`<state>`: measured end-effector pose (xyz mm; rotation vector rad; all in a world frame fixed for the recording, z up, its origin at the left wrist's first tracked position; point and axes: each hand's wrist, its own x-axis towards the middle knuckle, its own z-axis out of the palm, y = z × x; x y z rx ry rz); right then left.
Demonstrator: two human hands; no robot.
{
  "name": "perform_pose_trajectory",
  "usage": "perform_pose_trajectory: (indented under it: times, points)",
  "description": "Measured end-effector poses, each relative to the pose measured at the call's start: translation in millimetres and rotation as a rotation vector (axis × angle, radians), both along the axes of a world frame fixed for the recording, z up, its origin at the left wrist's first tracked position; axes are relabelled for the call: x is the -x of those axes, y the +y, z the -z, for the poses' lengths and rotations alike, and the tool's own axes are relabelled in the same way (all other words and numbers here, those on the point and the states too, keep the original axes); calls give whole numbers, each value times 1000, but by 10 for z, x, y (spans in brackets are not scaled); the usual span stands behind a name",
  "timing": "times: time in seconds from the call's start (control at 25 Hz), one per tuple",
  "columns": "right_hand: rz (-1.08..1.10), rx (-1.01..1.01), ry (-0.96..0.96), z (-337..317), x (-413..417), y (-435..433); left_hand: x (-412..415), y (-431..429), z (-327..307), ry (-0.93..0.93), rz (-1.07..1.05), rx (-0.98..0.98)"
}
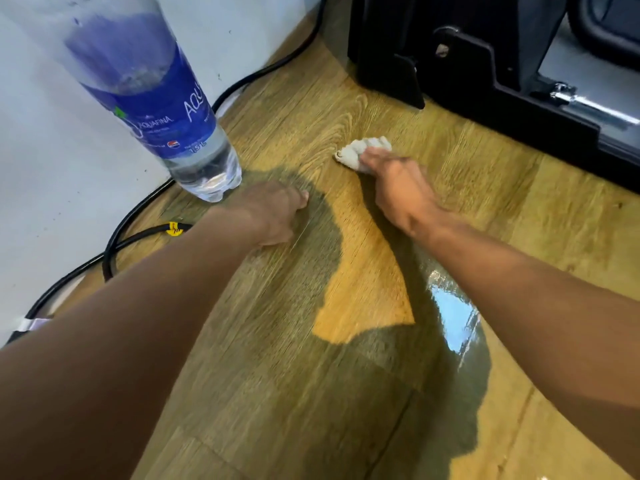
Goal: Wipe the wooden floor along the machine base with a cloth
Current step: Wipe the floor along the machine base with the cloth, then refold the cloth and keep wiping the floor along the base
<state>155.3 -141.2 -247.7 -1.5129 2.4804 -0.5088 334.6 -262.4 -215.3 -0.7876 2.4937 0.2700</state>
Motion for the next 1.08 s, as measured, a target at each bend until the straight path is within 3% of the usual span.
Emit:
perform_pose_trajectory:
  times: [0.12,0.24,0.32,0.52,0.64,0.76,0.88,0.96,1.08]
  points:
    - [-113,27,-112,-14,-745,477,-29,8,1,25,18,58]
    - [-470,-23,-249,-10,-1452,1137,-31,29,7,-6,31,78]
    - [-634,-68,-261,-22,-1422,1211,-30,65,6,-36,-10,76]
    - [-224,-38,-124,-149,-1114,861,-113,216,-53,-56,-109,17]
    - [-345,2,-225,-225,-1599,1238,-280,325,-82,73,-251,-124]
    - [-574,22,-327,-216,-1654,1709,-593,644,-26,364,-223,-86]
    - [-311,3,-556,-239,-1322,1824,-871,1073,-61,531,-229,-164]
    - [-244,-81,-518,-265,-1170,1817,-959,1296,-131,482,-149,-225]
    - [-314,-178,-394,-302,-1175,1784,-1004,1476,-185,277,15,-246]
